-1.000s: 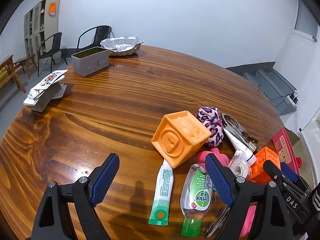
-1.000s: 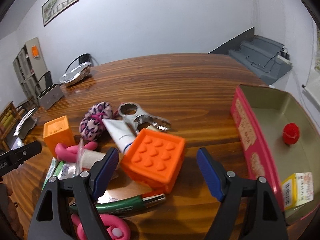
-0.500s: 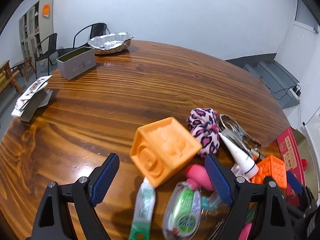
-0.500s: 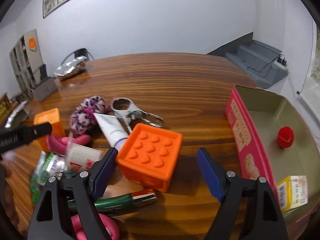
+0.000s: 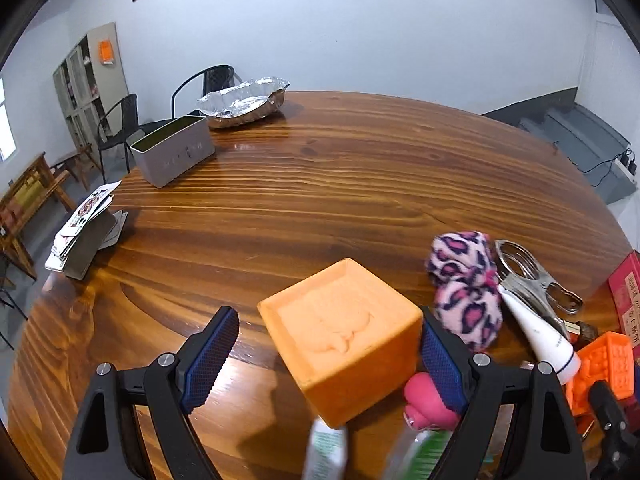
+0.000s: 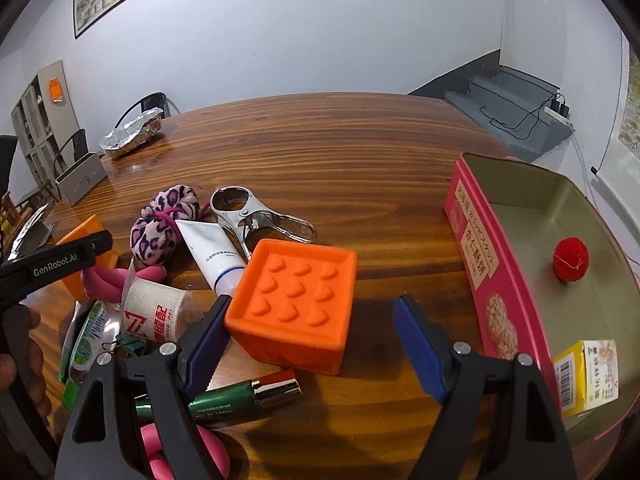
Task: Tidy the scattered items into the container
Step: 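Grasp the orange rubber cube with the right tool while the left tool grasps the pale orange cube, then carry both orange cubes over the red tin box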
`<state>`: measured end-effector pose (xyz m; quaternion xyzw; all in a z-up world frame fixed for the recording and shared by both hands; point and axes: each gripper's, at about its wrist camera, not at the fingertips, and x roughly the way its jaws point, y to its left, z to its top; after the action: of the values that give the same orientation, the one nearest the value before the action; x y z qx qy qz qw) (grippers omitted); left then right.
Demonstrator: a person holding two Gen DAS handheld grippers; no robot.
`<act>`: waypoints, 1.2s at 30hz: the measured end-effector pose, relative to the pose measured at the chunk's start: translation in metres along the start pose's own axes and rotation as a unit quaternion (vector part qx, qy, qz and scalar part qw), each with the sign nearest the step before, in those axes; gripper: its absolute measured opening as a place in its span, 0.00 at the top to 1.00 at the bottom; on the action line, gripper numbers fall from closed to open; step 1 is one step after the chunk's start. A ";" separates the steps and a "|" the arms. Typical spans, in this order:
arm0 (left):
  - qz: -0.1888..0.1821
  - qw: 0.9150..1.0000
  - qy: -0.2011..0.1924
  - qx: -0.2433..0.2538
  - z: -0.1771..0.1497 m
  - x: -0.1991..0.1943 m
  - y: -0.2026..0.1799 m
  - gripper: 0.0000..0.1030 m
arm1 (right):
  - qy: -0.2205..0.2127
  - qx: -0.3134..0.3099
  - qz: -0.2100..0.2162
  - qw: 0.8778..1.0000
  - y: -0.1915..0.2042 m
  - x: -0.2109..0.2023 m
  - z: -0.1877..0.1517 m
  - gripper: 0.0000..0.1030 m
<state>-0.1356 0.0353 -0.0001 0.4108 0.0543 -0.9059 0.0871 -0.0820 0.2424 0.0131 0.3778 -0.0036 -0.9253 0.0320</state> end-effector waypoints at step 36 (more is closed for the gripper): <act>-0.075 0.994 -0.048 -0.069 0.005 -0.050 0.033 0.28 | -0.014 0.017 0.064 0.998 -0.006 -0.008 0.003 0.45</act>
<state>-0.1002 0.0083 0.0397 0.3549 0.1432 -0.9225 0.0496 -0.0787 0.2485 0.0206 0.3643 -0.0444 -0.9264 0.0847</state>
